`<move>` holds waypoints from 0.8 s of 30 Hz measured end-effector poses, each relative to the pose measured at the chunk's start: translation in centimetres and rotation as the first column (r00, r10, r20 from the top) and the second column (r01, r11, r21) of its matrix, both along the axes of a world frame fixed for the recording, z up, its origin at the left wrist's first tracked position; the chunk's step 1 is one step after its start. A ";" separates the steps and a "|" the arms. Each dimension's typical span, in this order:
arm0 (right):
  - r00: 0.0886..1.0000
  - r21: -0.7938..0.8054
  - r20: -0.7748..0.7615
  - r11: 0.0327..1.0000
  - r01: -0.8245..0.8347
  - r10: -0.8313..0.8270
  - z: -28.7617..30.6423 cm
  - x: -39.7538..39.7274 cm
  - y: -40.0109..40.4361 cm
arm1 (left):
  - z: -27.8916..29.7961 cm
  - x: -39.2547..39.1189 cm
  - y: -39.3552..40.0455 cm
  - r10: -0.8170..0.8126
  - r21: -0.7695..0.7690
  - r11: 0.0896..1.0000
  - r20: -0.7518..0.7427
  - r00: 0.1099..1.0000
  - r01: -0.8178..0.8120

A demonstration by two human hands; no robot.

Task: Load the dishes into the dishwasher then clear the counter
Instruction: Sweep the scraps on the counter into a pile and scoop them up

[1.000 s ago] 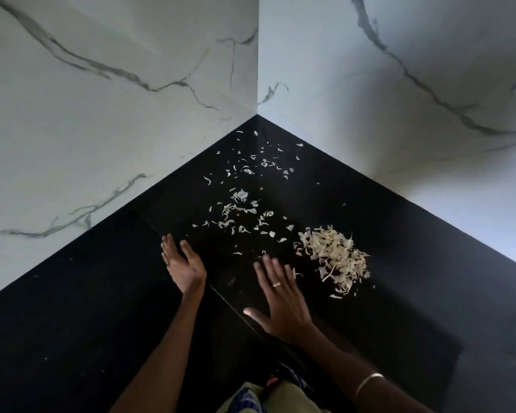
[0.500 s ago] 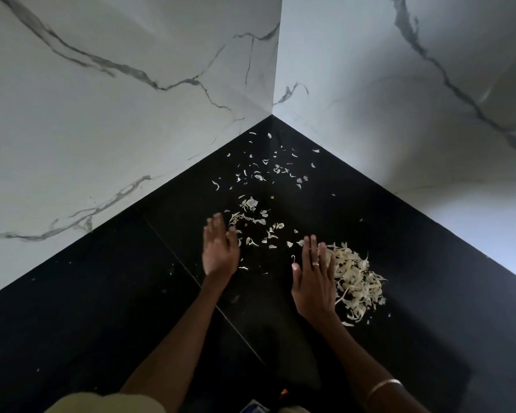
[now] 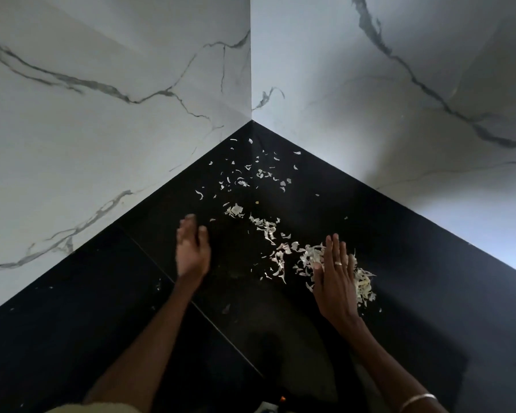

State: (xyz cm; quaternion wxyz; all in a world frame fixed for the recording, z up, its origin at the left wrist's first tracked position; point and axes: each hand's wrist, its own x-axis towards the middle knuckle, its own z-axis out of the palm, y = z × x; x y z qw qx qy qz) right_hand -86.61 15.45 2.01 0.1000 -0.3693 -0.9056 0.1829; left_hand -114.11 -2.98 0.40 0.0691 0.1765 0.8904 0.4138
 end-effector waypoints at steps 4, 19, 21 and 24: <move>0.997 -0.008 0.059 0.999 -0.046 0.047 0.0 -1.9 -0.5 | 0.4 -9.1 -2.2 0.077 -0.106 0.991 -0.008 0.997 -0.078; 0.975 -0.028 0.090 0.979 -0.204 0.206 -0.3 -5.5 -6.7 | -0.2 4.8 11.1 -0.632 -0.021 0.775 -0.026 0.775 0.631; 0.980 -0.033 0.085 0.983 -0.180 0.182 -0.2 -4.6 -6.1 | -0.2 6.4 11.2 -0.657 0.105 0.749 -0.014 0.754 0.654; 0.986 -0.024 0.075 0.989 -0.147 0.148 0.1 -3.7 -5.0 | 0.3 3.5 11.1 -0.553 0.243 0.811 0.019 0.833 0.532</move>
